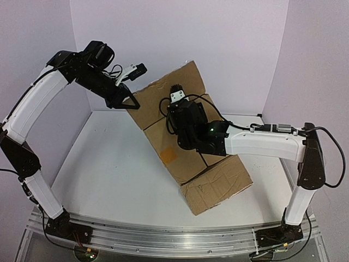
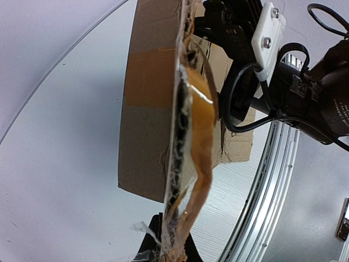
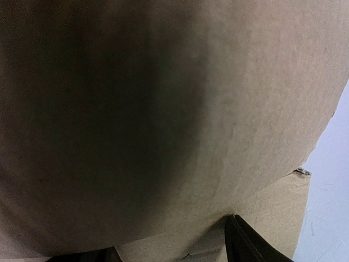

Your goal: Unpack the express box

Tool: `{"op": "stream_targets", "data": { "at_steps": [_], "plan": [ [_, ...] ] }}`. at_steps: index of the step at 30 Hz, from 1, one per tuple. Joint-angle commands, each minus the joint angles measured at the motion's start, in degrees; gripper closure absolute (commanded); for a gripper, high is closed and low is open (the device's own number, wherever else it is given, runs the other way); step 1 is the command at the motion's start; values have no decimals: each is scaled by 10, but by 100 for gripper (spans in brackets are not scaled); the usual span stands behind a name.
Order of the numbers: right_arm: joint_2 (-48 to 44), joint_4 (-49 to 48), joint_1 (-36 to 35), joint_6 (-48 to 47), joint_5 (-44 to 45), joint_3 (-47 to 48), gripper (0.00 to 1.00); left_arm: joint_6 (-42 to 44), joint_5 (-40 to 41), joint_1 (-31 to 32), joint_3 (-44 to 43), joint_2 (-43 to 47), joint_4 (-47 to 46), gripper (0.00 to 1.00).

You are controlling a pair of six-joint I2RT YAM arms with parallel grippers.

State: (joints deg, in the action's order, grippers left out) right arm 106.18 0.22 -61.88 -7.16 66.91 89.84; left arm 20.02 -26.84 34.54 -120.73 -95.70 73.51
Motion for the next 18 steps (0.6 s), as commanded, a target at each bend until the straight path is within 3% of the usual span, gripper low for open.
{"op": "stream_targets", "data": {
  "at_steps": [1, 8, 13, 18],
  "plan": [
    [-35, 38, 10, -34, 112, 15, 28, -10, 46, -15, -14, 25, 49, 100],
    [-59, 67, 0, -1, 122, 5, 28, -15, 84, -15, 4, 25, 43, 100],
    [-56, 275, 2, 176, 35, 50, 26, -19, 105, -15, 14, 24, 36, 100],
    [-52, 375, 3, 277, -2, 49, 25, -21, 111, -15, 19, 24, 33, 100]
  ]
}}
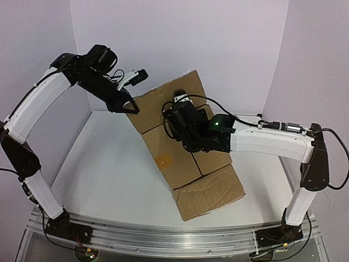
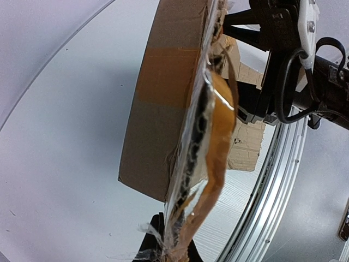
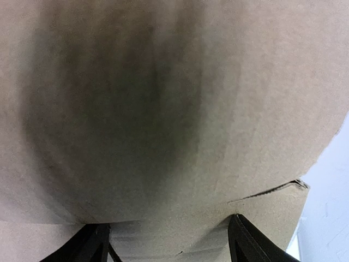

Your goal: Unpack the express box

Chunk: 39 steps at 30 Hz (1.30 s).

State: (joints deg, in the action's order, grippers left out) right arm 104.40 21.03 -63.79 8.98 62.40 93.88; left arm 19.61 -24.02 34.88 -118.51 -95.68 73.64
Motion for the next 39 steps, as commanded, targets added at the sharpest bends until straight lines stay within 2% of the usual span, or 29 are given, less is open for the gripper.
{"op": "stream_targets", "data": {
  "at_steps": [1, 11, 14, 16, 18, 20, 23, 25, 28, 31, 39],
  "plan": [
    [-36, 182, 22, 130, 40, 4, 25, -17, 85, -18, -1, 24, 31, 100],
    [-99, 298, 31, 267, 28, -51, 25, -16, 102, -19, 30, 32, 22, 100],
    [-111, 314, 33, 284, 10, -67, 22, -8, 70, -19, 27, 33, 25, 100],
    [-110, 293, 43, 249, -64, -69, 15, -1, 34, -19, 22, 35, 28, 100],
    [-111, 204, 53, 136, -221, -84, 12, 2, 21, -19, 24, 35, 28, 100],
    [-116, 99, 58, 49, -422, -114, 7, 3, 21, -19, 28, 35, 23, 100],
    [-113, -22, 79, 25, -633, -158, 3, 1, 21, -19, 33, 36, 17, 100],
    [-101, -84, 116, 55, -723, -177, 2, 2, 20, -19, 38, 38, 11, 100],
    [-62, -135, 145, 79, -799, -172, 2, 6, 14, -19, 51, 44, 2, 100],
    [-16, -143, 146, 86, -840, -134, 2, 8, 13, -19, 64, 49, -9, 100],
    [25, -174, 157, 87, -787, -125, 2, 42, 2, -18, 97, 67, -39, 100]
  ]
}}
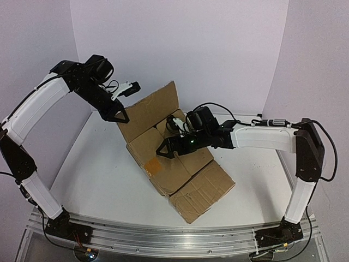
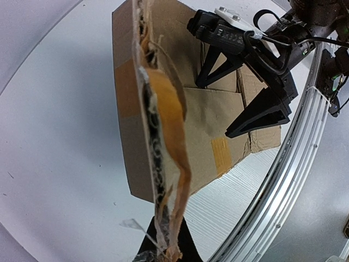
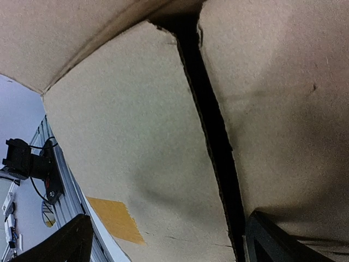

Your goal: Unpack the express box

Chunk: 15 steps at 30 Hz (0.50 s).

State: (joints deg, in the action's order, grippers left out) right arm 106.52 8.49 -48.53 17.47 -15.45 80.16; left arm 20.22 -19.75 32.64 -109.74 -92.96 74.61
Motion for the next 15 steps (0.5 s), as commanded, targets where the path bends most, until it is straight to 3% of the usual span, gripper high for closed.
{"op": "stream_targets", "data": {
  "at_steps": [1, 9, 15],
  "plan": [
    [10, -54, 7, 6, -22, 15, 2, 42, -45, 4, 13, 42, -52, 100],
    [88, -150, 13, 106, -208, 18, 5, 60, -37, 3, 62, 61, -111, 100],
    [37, -198, 13, 147, -222, -36, 34, 18, 58, 1, 99, 56, -155, 100]
  ]
}}
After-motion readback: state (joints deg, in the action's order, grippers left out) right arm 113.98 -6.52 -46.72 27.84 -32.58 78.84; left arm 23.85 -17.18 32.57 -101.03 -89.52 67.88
